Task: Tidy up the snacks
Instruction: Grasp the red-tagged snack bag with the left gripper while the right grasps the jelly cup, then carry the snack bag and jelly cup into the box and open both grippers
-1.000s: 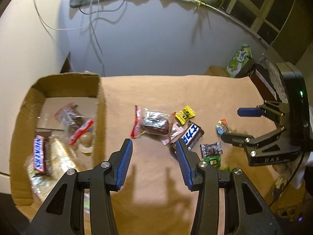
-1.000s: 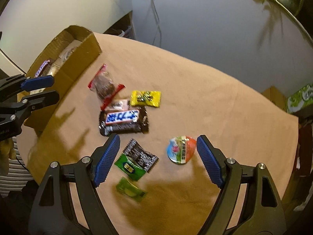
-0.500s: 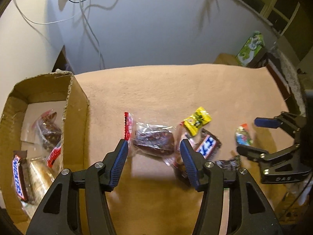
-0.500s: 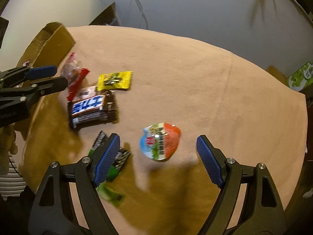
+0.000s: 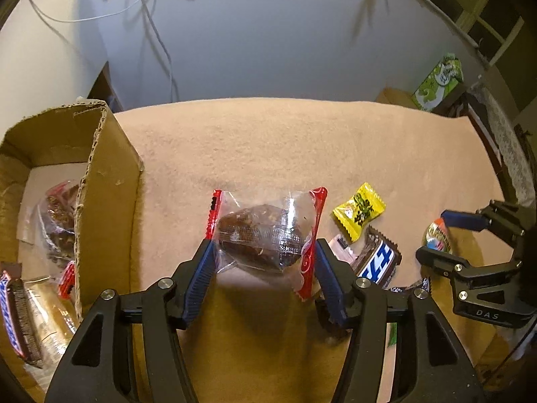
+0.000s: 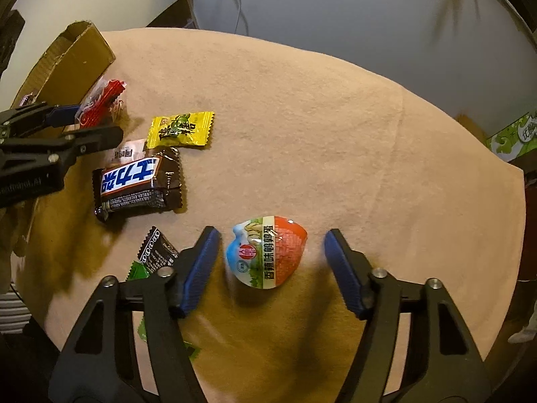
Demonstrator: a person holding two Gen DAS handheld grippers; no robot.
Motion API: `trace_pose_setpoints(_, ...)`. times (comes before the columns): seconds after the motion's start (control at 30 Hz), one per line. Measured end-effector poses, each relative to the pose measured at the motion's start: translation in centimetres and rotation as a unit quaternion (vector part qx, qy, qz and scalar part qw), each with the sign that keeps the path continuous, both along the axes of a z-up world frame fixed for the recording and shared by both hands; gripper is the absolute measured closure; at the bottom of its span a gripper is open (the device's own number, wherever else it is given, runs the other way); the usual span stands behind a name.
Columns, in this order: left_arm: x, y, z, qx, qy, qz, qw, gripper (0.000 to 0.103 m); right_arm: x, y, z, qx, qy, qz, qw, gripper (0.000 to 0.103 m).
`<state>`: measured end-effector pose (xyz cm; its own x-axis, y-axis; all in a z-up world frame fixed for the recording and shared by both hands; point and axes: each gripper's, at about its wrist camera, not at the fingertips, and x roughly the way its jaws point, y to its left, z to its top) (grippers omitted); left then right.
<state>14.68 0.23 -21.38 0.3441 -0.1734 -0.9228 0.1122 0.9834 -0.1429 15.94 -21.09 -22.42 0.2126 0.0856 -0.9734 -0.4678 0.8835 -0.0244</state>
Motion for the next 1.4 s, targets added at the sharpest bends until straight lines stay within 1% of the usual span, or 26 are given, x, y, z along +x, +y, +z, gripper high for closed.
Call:
trace_pose_setpoints(0.03,0.0,0.0,0.0,-0.002,0.0,-0.001,1.0,0.049,-0.1,0.0,0.1,-0.001,-0.001,0.001,1.0,0.048)
trace_pose_setpoints(0.07,0.0,0.1,0.1,-0.003,-0.001,-0.002,1.0,0.049,0.1,-0.2,0.3,-0.002,-0.001,0.002,1.0,0.051)
trace_pose_setpoints(0.1,0.1,0.1,0.1,-0.003,-0.003,-0.003,1.0,0.05,0.1,-0.3,0.3,-0.002,-0.001,0.003,1.0,0.057)
trace_pose_setpoints(0.13,0.1,0.0,0.1,-0.002,-0.004,-0.004,1.0,0.051,0.1,-0.3,0.4,-0.003,-0.002,0.003,1.0,0.059)
trace_pose_setpoints(0.17,0.1,0.0,0.2,0.001,-0.006,-0.003,1.0,0.053,0.1,-0.3,0.4,-0.003,-0.002,0.003,1.0,0.059)
trace_pose_setpoints(0.23,0.1,-0.1,0.3,0.002,-0.009,-0.001,1.0,0.055,0.1,-0.2,0.5,-0.003,-0.003,0.003,1.0,0.06)
trace_pose_setpoints(0.43,-0.3,0.3,0.7,-0.002,-0.016,0.003,0.9999,0.056,-0.3,-0.3,0.6,0.008,-0.004,-0.003,1.0,0.062)
trace_pose_setpoints(0.6,-0.5,0.4,1.4,-0.007,-0.021,0.002,0.9998,0.056,0.0,-1.1,1.4,0.018,-0.006,-0.011,1.0,0.062)
trace_pose_setpoints(0.93,-1.7,1.1,3.9,-0.011,-0.05,0.003,0.9987,0.056,-1.3,-2.9,4.8,0.036,-0.024,-0.013,0.999,0.062)
trace_pose_setpoints(1.2,-3.3,2.6,5.9,-0.008,-0.073,0.02,0.9971,0.056,-1.7,-0.7,7.6,0.053,-0.046,0.009,0.998,0.062)
trace_pose_setpoints(1.4,-4.6,4.6,7.2,-0.005,-0.086,0.047,0.9951,0.056,-1.1,1.9,9.3,0.066,-0.058,0.039,0.995,0.062)
